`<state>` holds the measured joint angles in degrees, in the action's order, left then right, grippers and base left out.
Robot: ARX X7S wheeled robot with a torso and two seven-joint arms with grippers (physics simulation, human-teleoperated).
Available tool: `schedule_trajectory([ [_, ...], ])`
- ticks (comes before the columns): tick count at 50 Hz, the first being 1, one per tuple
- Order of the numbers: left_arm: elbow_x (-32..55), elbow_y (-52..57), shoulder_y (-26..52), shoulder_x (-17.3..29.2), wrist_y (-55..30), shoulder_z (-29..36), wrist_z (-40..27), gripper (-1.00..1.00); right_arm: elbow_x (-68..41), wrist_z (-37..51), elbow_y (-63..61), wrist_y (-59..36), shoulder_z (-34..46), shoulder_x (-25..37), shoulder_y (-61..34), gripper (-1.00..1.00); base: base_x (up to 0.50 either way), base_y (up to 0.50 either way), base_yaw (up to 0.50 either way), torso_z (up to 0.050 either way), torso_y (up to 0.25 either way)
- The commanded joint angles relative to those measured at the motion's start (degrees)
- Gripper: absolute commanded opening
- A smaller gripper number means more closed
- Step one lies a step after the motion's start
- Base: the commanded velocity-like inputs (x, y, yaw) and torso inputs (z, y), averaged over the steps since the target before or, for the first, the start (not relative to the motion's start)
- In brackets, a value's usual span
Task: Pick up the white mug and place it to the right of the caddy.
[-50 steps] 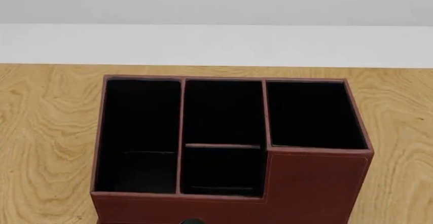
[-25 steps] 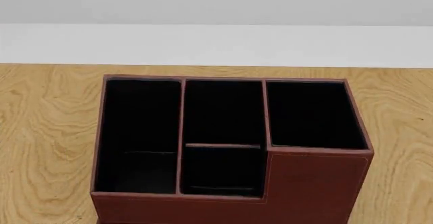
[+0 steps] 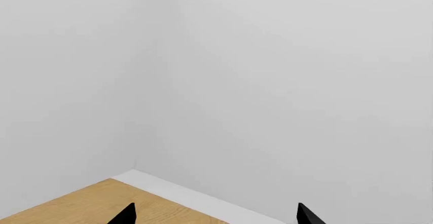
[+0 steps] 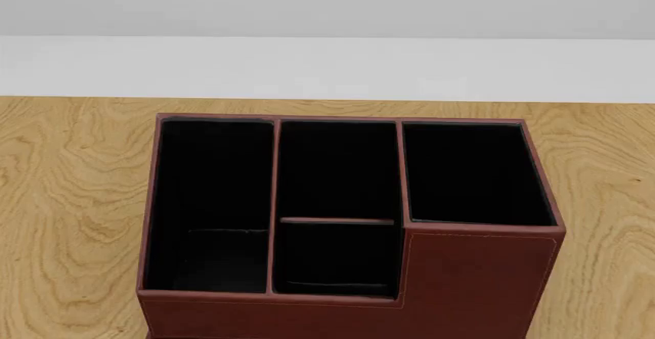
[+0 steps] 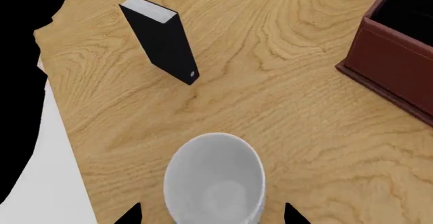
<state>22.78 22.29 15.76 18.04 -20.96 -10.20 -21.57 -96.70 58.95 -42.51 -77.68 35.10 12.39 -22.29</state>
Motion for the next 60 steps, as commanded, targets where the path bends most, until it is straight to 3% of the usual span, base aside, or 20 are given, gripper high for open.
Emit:
schedule_trajectory([
  [1,0.1,0.1,-0.1,0.1,0.1,0.2,-0.1,1.0,3.9,-2.6,1.0,0.5,1.2,0.8,3.0,1.0,0.0,0.0,0.0,0.0,0.0],
  [30,0.9,0.0,-0.1,0.5,0.2,0.2,-0.4,1.0,9.0,-8.5,6.1,1.5,5.0,3.4,6.0,1.0,0.0,0.0,0.0,0.0,0.0],
  [60,1.0,0.2,-0.6,0.8,0.7,0.9,-0.6,1.0,28.6,-24.7,8.6,9.3,12.7,5.5,8.8,1.0,0.0,0.0,0.0,0.0,0.0],
])
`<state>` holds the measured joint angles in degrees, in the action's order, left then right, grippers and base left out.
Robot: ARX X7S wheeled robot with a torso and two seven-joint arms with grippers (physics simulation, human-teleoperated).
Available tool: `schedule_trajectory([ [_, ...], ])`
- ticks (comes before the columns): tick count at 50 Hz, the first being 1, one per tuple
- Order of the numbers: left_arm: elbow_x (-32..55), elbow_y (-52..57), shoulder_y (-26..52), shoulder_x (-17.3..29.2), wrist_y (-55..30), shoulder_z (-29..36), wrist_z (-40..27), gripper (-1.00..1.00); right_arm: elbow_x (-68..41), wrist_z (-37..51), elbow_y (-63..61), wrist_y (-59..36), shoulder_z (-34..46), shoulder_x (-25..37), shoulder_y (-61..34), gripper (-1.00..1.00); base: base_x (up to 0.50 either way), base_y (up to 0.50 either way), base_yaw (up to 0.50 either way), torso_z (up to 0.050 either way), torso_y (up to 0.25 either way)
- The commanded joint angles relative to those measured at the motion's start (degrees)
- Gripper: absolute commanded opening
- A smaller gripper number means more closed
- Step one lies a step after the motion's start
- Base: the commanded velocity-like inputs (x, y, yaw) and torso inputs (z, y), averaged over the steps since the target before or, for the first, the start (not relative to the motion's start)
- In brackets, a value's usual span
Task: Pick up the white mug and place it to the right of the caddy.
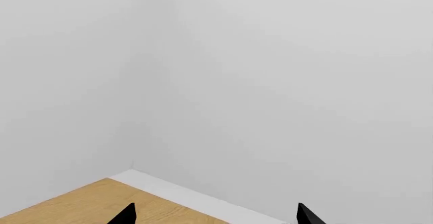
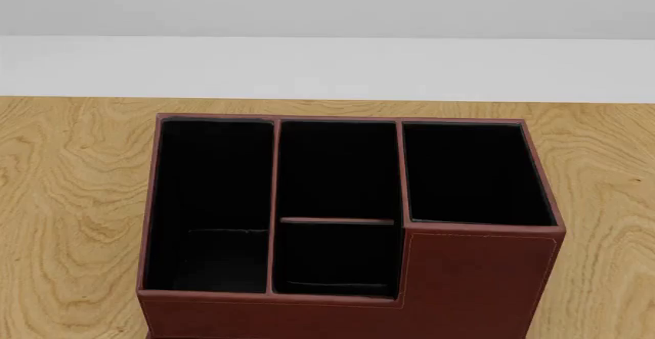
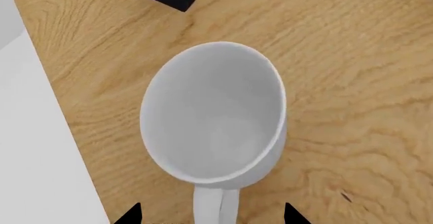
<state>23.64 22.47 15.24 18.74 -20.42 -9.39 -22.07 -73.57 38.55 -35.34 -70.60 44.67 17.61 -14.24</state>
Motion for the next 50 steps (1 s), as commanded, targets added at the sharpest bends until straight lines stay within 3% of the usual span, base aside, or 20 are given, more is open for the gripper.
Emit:
schedule_trajectory([
  [1,0.2,0.1,-0.2,0.1,0.1,0.1,-0.1,1.0,5.8,-4.4,1.7,2.2,3.4,0.4,0.8,1.0,0.0,0.0,0.0,0.0,0.0],
  [50,1.0,0.1,-0.5,0.8,0.6,0.4,-0.6,1.0,15.6,-13.4,8.5,10.6,10.6,1.2,2.1,1.0,0.0,0.0,0.0,0.0,0.0],
])
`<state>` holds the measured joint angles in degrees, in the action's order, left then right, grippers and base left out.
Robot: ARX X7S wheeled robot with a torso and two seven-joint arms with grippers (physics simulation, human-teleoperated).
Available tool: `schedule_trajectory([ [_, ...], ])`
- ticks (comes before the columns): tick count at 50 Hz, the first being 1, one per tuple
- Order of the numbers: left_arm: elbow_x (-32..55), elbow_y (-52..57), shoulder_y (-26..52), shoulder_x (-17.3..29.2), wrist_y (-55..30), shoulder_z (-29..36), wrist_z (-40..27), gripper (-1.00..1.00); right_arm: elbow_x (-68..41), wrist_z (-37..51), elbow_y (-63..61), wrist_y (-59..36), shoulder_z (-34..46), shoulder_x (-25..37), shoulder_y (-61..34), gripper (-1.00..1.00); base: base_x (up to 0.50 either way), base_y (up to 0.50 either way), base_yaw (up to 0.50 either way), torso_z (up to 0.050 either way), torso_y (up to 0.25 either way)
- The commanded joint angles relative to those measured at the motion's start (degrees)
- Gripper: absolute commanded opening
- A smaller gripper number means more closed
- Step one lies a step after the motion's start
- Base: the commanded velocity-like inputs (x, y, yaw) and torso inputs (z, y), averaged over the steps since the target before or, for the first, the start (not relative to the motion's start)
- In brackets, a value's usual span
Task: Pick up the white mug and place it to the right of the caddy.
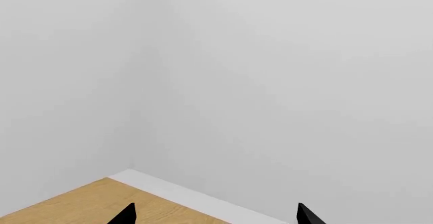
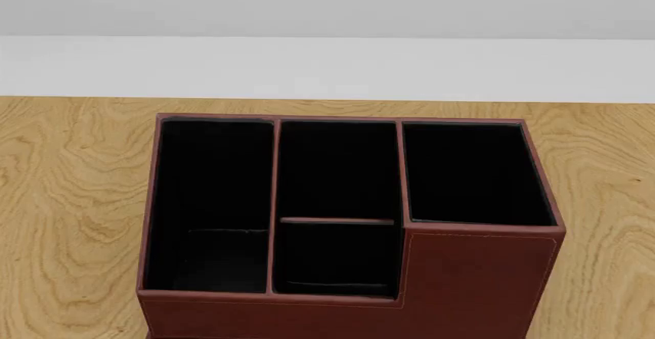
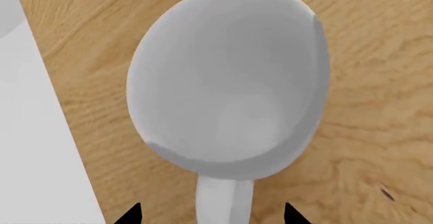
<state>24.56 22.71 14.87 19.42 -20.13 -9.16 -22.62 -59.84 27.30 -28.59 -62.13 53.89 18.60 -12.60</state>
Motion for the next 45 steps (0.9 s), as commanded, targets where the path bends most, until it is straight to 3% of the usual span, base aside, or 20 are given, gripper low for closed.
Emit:
schedule_trajectory([
  [1,0.1,-0.1,-0.1,0.1,0.3,0.2,0.0,1.0,2.0,-2.4,1.9,2.3,1.5,0.3,0.6,1.0,0.0,0.0,0.0,0.0,0.0],
  [12,0.2,0.2,-0.1,0.3,0.1,0.4,-0.3,1.0,3.1,-4.2,3.2,3.9,2.4,0.4,0.6,1.0,0.0,0.0,0.0,0.0,0.0],
  [13,0.3,0.3,-0.1,0.3,0.0,0.3,-0.4,1.0,3.2,-4.1,3.4,3.9,2.4,0.4,0.6,-1.0,0.0,0.0,0.0,0.0,0.0],
  [30,0.3,0.1,-0.2,0.4,0.4,0.5,-0.5,1.0,3.5,1.5,0.9,1.4,2.7,0.3,-0.2,-1.0,0.0,0.0,0.0,0.0,0.0],
  [45,0.9,-0.3,0.1,0.5,0.3,-0.3,-1.3,1.0,-3.9,14.4,-7.7,-7.6,-0.9,-2.0,-3.2,-1.0,0.0,0.0,0.0,0.0,0.0],
])
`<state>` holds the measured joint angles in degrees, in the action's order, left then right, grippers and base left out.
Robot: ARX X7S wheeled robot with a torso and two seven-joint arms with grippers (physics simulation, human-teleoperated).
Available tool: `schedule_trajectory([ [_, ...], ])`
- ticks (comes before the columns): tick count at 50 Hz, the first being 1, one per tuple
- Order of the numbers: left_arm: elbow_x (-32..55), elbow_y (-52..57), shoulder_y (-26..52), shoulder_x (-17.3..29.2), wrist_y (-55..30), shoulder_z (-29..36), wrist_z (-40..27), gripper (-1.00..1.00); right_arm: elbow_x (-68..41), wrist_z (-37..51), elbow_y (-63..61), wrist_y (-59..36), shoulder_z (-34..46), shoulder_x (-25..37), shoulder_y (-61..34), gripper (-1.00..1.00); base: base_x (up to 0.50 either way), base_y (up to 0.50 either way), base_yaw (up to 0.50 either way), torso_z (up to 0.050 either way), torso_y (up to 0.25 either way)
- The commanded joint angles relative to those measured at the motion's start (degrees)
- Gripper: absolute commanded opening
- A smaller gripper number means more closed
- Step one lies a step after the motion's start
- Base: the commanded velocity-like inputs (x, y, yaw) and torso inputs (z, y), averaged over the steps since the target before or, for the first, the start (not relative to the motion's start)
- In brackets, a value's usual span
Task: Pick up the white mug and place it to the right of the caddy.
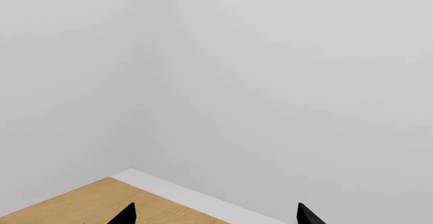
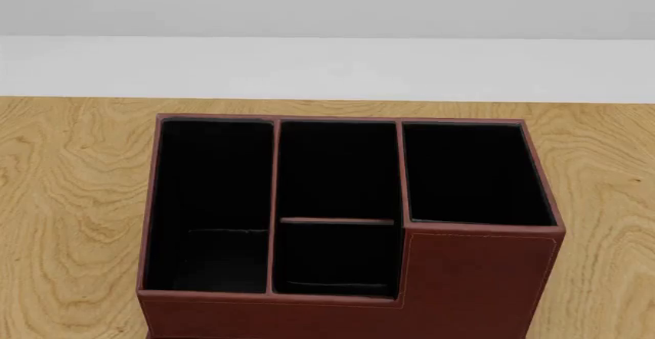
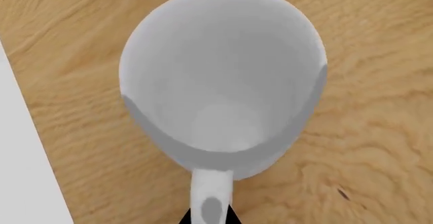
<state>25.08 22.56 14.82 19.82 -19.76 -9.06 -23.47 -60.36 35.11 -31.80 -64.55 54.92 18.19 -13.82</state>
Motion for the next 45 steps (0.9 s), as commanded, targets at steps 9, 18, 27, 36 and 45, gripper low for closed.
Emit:
schedule_trajectory([
  [9,0.5,-0.2,0.2,0.1,0.0,-0.3,-0.5,1.0,-5.2,9.1,-6.3,-6.9,-1.9,-3.0,-4.0,-1.0,0.0,0.0,0.0,0.0,0.0],
  [18,0.5,-0.6,0.4,0.2,0.2,-0.4,-0.8,1.0,-6.3,10.8,-7.4,-7.7,-2.3,-3.5,-5.3,-1.0,0.0,0.0,0.0,0.0,0.0],
  [27,0.6,-1.0,0.8,-0.1,0.2,-0.8,-1.6,1.0,-6.8,11.5,-8.4,-7.3,-3.0,-3.1,-6.4,-1.0,0.0,0.0,0.0,0.0,0.0],
  [36,0.8,-1.3,0.9,-0.1,0.1,-1.0,-2.0,1.0,-8.0,12.6,-9.6,-7.2,-4.4,-2.2,-7.5,-1.0,0.0,0.0,0.0,0.0,0.0],
  [45,0.8,-1.5,0.8,0.0,0.3,-0.8,-1.8,1.0,-11.4,15.8,-10.9,-8.5,-6.3,-2.8,-10.0,-1.0,0.0,0.0,0.0,0.0,0.0],
])
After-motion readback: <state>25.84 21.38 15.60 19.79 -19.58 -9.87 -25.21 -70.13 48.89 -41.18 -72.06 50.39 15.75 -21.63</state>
